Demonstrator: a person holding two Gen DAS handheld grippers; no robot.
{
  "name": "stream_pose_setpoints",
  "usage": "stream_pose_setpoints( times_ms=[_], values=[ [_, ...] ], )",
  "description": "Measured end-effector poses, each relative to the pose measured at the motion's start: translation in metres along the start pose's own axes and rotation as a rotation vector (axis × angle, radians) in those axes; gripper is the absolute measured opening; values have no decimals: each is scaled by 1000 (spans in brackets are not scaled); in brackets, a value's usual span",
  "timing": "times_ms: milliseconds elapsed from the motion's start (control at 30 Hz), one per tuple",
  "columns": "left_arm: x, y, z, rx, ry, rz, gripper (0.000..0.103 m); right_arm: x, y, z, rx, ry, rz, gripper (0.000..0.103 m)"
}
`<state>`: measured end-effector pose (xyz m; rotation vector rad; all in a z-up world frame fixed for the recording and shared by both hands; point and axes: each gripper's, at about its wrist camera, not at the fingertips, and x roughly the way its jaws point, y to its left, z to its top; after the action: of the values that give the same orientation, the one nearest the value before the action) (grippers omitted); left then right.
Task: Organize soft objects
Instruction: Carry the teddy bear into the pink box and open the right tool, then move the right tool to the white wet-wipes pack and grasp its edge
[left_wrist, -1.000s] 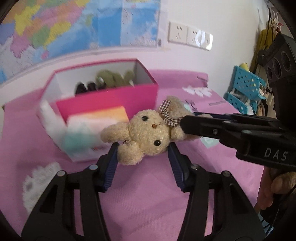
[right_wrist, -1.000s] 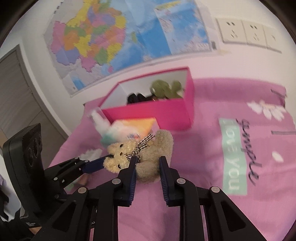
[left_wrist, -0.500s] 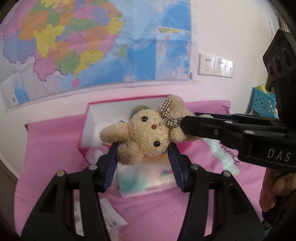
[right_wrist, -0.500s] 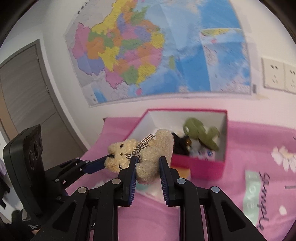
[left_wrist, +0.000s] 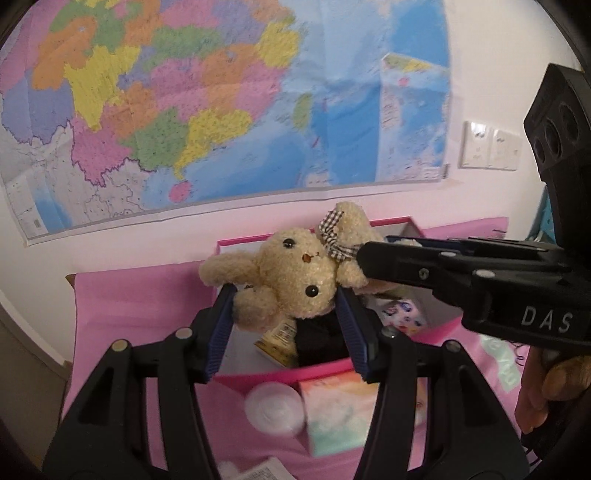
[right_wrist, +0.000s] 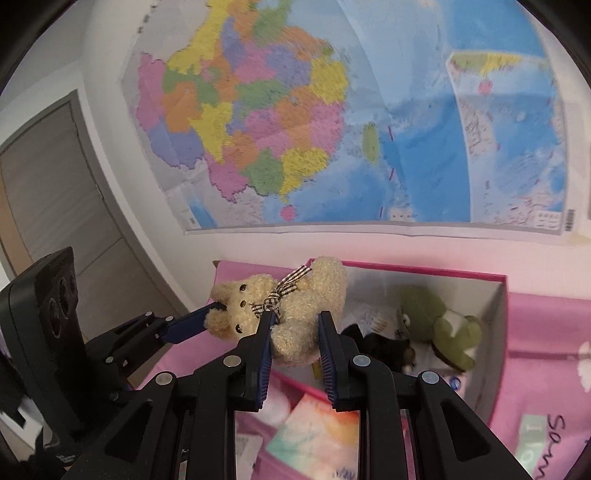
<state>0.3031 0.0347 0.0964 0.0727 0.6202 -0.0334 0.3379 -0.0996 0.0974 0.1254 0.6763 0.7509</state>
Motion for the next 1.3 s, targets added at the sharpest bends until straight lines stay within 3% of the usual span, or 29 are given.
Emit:
stream_pose_setpoints(
  times_ms=[133,233,333,433,567,667,933,1133,1300],
  values=[
    [24,9,1,-7,47,22,57,28,-12,8,44,39,14,24],
    [35,15,-1,-25,70,27,57,49,-23,9,83,81,9,33],
    [40,20,-5,-34,83,34,59,66,-35,6,119,122,2,73],
    [37,30,-7,-60,81,35,64,69,-42,3,127,126,-24,73],
    [14,42,-14,-68,43,47,94,57,-42,-2,108,119,-57,74],
    [-12,49,-27,-74,10,48,102,34,-26,-13,28,95,-79,81],
    [-69,43,-96,-72,23,17,103,-15,35,-84,-133,138,-58,84],
    [-93,24,-164,-66,83,14,103,-16,56,-150,-110,249,15,84],
    [-96,33,-209,-127,151,33,103,-8,59,-175,-46,292,51,83]
  ],
)
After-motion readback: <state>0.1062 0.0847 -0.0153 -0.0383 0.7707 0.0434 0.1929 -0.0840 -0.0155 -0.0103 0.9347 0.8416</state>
